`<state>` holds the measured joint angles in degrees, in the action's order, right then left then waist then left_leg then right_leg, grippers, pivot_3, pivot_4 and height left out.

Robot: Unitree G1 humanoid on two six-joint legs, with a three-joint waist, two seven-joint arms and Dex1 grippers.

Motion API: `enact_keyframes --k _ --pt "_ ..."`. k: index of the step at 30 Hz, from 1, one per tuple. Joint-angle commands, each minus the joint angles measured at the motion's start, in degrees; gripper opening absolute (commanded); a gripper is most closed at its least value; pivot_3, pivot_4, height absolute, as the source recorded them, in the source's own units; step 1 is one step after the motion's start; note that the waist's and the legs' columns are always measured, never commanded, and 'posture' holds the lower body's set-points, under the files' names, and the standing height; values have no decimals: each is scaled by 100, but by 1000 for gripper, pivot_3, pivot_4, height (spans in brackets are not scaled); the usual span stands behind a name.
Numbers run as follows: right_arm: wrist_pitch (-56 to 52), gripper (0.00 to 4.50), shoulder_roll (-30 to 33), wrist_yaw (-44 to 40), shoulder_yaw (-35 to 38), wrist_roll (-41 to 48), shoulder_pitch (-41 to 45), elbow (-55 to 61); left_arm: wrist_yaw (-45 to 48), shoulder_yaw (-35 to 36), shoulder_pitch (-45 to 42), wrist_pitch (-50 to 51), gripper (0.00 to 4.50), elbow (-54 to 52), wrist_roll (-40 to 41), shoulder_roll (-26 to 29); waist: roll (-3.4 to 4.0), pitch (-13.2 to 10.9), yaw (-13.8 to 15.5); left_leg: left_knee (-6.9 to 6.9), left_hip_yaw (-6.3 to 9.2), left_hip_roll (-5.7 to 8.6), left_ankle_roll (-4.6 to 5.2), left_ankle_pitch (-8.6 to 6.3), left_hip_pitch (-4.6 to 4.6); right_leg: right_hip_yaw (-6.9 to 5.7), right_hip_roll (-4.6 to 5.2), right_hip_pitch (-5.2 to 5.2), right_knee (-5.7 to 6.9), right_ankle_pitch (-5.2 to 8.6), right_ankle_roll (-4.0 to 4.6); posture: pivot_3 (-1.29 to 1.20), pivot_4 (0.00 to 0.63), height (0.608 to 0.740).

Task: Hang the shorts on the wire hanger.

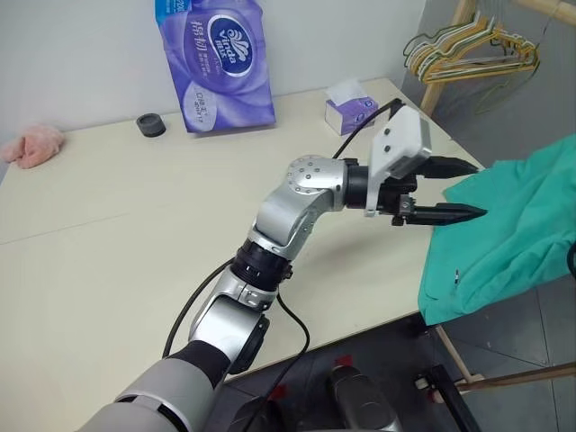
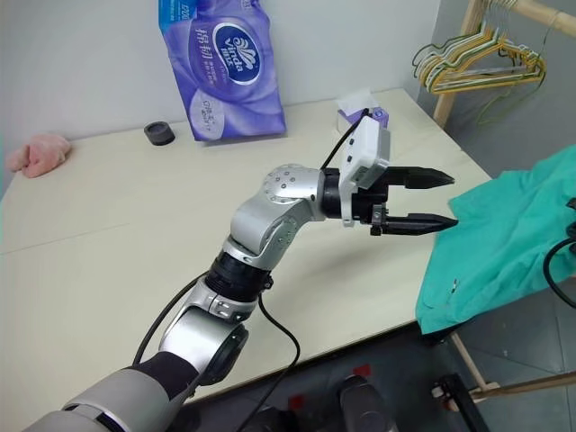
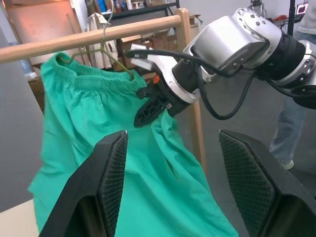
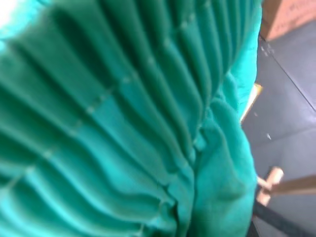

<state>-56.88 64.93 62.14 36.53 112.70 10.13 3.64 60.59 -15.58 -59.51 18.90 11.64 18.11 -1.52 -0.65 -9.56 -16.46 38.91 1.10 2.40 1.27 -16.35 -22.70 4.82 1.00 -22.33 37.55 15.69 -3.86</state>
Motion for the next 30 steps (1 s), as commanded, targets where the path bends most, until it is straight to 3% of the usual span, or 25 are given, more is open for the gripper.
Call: enact_keyframes --k 1,12,25,30 --pt "-174 0 475 -239 293 30 56 -461 -155 19 -373 -195 3087 208 -37 -251 12 -15 46 0 -14 0 6 -4 2 13 0 0 -5 -2 -6 -391 192 740" --pt "-812 0 1264 -2012 74 -1593 254 -2162 -264 256 -1306 -844 3087 1323 -113 -664 30 -30 89 -2 -124 3 70 -43 8 94 5 0 -73 -27 -69 -369 193 740" --pt "-1553 0 1523 -4184 -566 -3923 1690 -3696 -122 560 -2320 -1754 3087 2788 -157 -1041 65 -70 72 -8 -144 4 74 -47 21 114 6 -2 -74 -27 -75 -365 198 740" --pt "-1883 0 1510 -4922 -631 -4733 1820 -3847 -54 650 -2563 -1865 3087 3139 -69 -1207 64 -87 70 -13 -140 2 74 -47 20 111 6 -4 -73 -25 -79 -366 197 740"
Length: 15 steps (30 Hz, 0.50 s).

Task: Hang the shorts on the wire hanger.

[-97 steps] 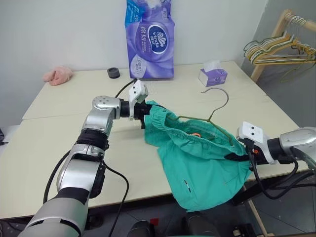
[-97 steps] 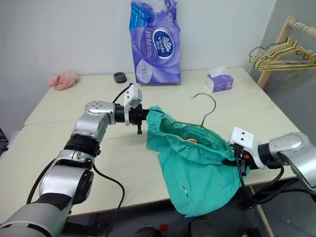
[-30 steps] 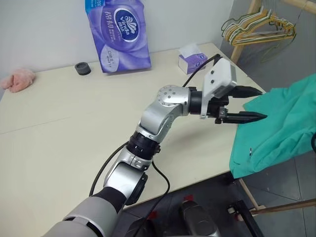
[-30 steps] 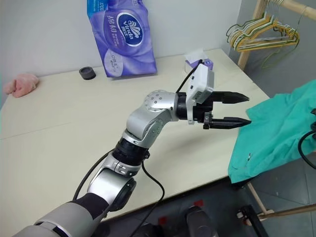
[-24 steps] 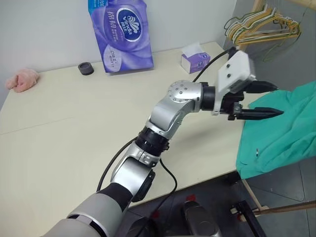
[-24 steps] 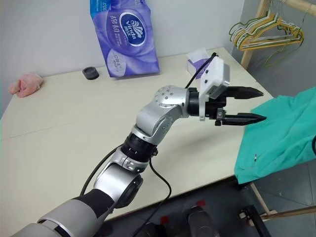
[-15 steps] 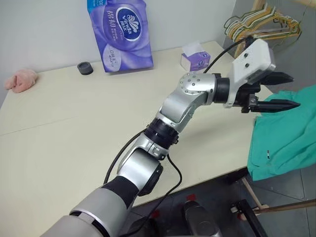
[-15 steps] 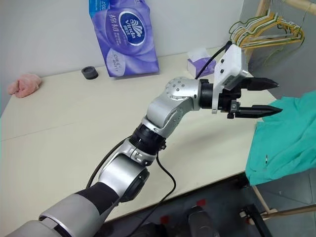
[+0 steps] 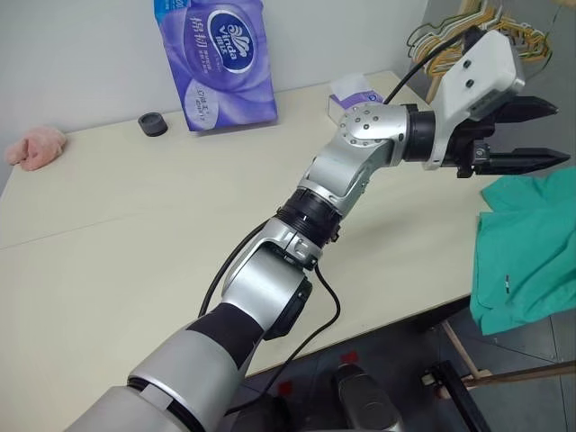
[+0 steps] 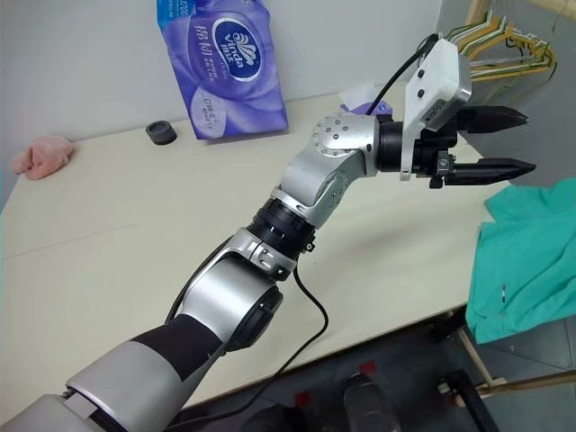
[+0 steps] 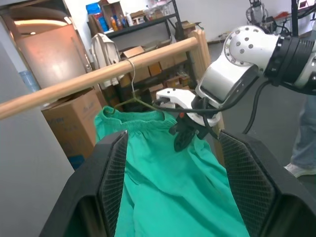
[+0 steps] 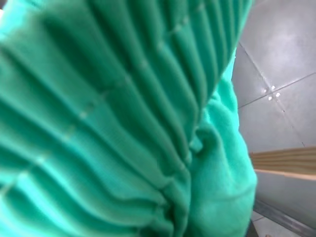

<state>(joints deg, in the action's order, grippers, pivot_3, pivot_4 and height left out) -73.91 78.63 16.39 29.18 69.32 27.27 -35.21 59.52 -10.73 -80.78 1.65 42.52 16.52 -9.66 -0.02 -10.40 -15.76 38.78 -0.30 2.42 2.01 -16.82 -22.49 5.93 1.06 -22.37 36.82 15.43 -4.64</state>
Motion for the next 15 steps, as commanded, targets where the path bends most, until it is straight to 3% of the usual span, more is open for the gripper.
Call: enact_keyframes --k 1,9,15 --pt "-241 0 97 -409 141 -516 145 61 72 184 -478 -148 3087 119 110 -413 2 -4 -1 0 -1 1 -1 0 -1 1 1 0 0 0 0 -367 196 740" --pt "-360 0 -67 -790 408 -1506 315 365 197 454 -922 -212 3087 587 277 -574 0 -10 -12 0 -2 1 -1 -1 0 1 2 -2 2 0 -4 -373 193 740" --pt "-410 1771 -154 -1048 521 -2105 576 502 199 561 -1089 -265 3126 756 263 -619 2 -12 -28 0 -2 1 -2 -1 -1 2 3 -5 3 1 -6 -380 185 740"
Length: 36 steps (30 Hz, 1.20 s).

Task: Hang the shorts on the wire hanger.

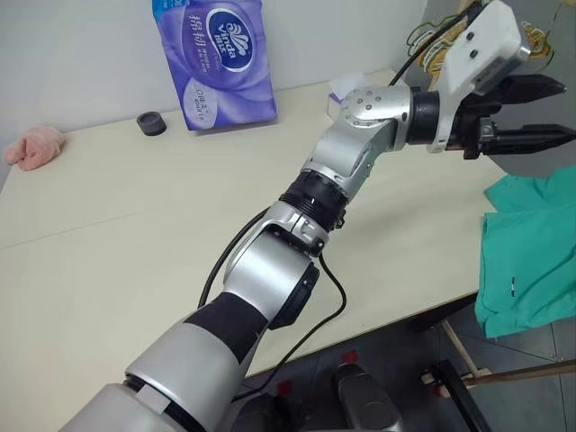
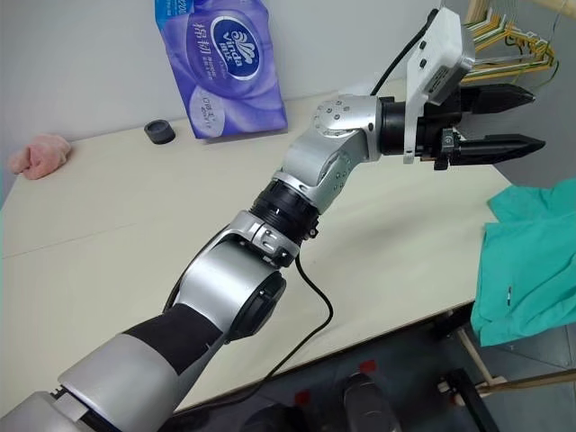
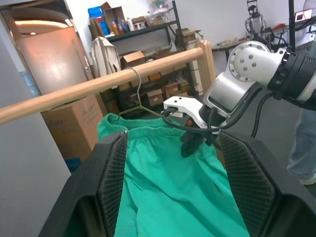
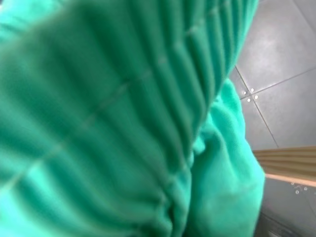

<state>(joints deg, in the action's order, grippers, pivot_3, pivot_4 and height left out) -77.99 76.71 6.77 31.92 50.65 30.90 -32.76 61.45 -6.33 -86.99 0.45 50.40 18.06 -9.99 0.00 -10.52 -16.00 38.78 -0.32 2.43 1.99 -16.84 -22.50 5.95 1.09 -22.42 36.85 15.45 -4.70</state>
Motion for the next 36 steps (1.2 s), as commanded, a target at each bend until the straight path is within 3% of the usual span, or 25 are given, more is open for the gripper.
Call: enact_keyframes --k 1,8,16,22,24,28,32,36 --pt "-13 2145 17 -94 282 -323 257 307 3 125 -481 -156 3126 -24 107 -593 0 0 -12 0 0 0 0 0 0 0 0 0 0 0 0 -378 182 740" --pt "-522 4479 -277 217 911 -846 624 1233 -12 132 -530 -224 3126 4 93 -595 2 1 -33 0 -1 0 0 0 0 3 2 -2 3 -1 -2 -370 172 740" --pt "-1451 4479 -1227 809 1746 -1633 1078 3601 -18 66 -388 -251 3126 -26 -19 -490 23 14 2 5 3 0 -1 1 -30 1 3 -39 15 -7 -9 -364 160 740" --pt "-960 4479 -1364 320 1024 -1873 779 5385 -74 -114 267 -109 3126 -436 -246 -63 68 41 23 7 -2 4 0 1 -47 8 9 -82 33 -23 -11 -335 146 740" --pt "-152 4479 -1336 -83 554 -2026 290 5959 -281 -174 669 23 3126 -827 -432 248 80 52 19 6 -2 3 0 1 -44 9 9 -82 35 -23 -9 -327 140 740" --pt "646 4479 -2052 -248 284 -2296 -237 6469 -899 -137 1385 567 3126 -1641 -662 713 71 50 6 18 1 -5 -2 3 -37 9 7 -81 56 -27 -16 -276 124 740" --pt "2548 4479 -3008 -594 -1015 -2800 -983 7052 -2342 80 2705 1439 3126 -2789 -1240 1403 56 73 80 31 4 4 -13 10 -27 10 12 -88 102 -31 -12 -215 116 740" --pt "3747 4479 -3785 -894 -1687 -3165 -1305 6911 -3416 353 3604 2059 3126 -3642 -1489 1618 42 77 285 27 34 -12 -58 37 -20 -11 15 -97 135 -45 12 -126 107 740"
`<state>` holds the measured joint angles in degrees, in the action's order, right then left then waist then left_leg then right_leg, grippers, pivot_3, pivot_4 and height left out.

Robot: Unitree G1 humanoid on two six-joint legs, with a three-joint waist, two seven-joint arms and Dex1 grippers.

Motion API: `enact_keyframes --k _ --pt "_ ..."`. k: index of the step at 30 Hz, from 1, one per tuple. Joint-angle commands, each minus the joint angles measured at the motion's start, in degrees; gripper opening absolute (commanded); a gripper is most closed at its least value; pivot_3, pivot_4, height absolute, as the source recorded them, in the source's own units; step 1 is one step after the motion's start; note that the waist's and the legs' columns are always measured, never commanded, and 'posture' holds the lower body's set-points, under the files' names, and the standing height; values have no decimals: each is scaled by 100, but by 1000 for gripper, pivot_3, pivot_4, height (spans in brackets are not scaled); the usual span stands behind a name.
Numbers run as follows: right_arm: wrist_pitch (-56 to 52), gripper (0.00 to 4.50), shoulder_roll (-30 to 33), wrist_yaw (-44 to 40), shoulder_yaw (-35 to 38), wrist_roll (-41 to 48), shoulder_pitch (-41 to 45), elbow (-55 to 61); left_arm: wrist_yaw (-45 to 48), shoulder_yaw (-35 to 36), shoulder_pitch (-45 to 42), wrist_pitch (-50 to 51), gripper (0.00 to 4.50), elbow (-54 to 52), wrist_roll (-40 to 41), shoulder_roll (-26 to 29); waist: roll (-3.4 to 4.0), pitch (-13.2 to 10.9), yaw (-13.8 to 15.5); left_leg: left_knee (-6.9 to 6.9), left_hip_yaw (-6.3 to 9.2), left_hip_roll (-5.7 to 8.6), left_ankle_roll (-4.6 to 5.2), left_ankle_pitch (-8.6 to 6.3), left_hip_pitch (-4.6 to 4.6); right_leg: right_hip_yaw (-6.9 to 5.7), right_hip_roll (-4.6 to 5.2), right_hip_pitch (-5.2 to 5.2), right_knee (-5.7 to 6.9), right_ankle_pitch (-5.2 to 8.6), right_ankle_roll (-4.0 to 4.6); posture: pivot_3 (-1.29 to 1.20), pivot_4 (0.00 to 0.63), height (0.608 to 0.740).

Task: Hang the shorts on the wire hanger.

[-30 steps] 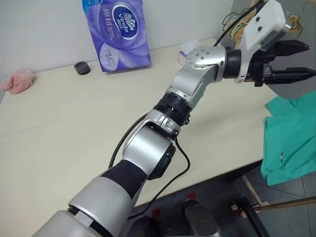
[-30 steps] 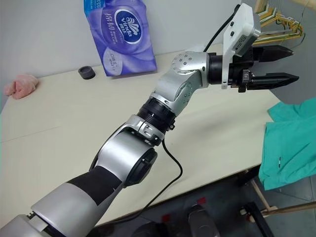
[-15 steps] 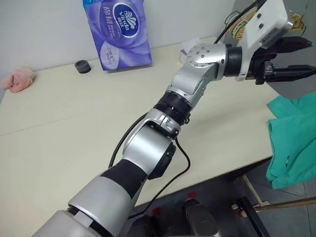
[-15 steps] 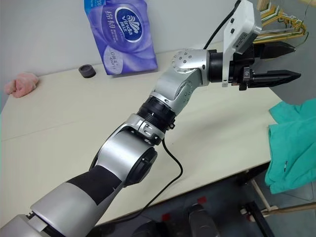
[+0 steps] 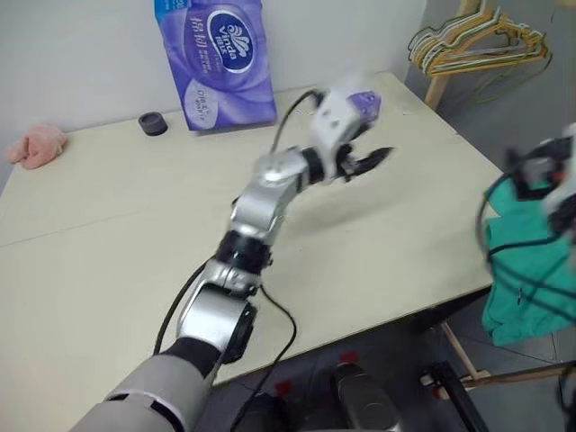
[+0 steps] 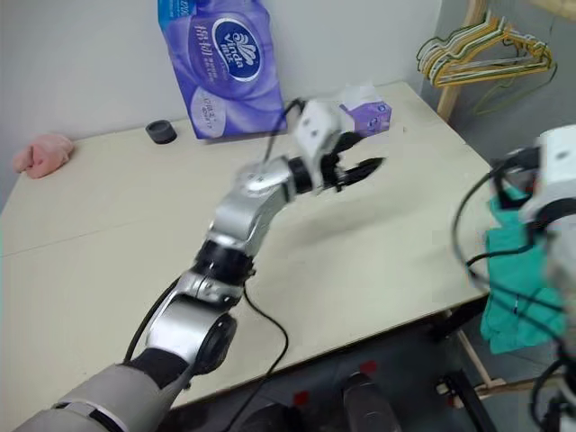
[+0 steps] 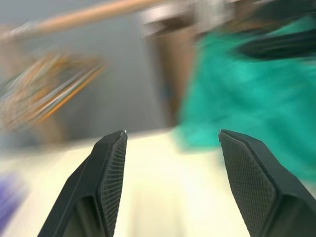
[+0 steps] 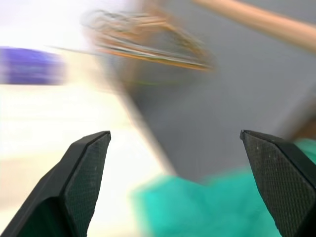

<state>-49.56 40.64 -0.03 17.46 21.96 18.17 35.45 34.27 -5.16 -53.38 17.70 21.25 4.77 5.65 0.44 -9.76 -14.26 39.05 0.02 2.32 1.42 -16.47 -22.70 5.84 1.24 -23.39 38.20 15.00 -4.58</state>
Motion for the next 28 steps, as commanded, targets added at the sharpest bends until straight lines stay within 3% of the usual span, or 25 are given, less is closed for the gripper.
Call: enact_keyframes --k 1,6,14,21,28 --pt "1126 4479 -380 -378 -481 -288 -78 -13 -1042 332 513 536 3126 -960 -269 93 -7 1 187 1 12 3 -12 10 -6 -13 2 -4 7 -4 7 -112 108 740" --pt "2181 4479 -1413 -720 -1320 -551 -121 -900 -2607 680 1440 639 3126 -1619 -894 141 -84 48 602 10 33 2 -29 20 -5 -27 4 -13 36 -12 20 -21 97 740" --pt "3654 4479 -2421 -633 -1952 -1448 -81 -2640 -3663 1103 2727 418 3126 -2131 -1211 205 -173 114 1251 6 75 2 -69 49 -1 -53 4 -23 60 -29 55 68 88 740" --pt "4027 4479 -2907 -700 -1889 -1523 -55 -3206 -3678 1265 3107 334 3126 -2203 -996 245 -213 146 1551 3 86 1 -86 84 -9 -92 3 -30 62 -59 107 112 83 740" --pt "4162 4479 -2977 -802 -1850 -1602 -53 -3322 -3144 1033 3079 205 3126 -2136 -774 361 -225 169 1567 1 108 0 -85 115 0 -129 2 -12 62 -75 134 123 76 740"
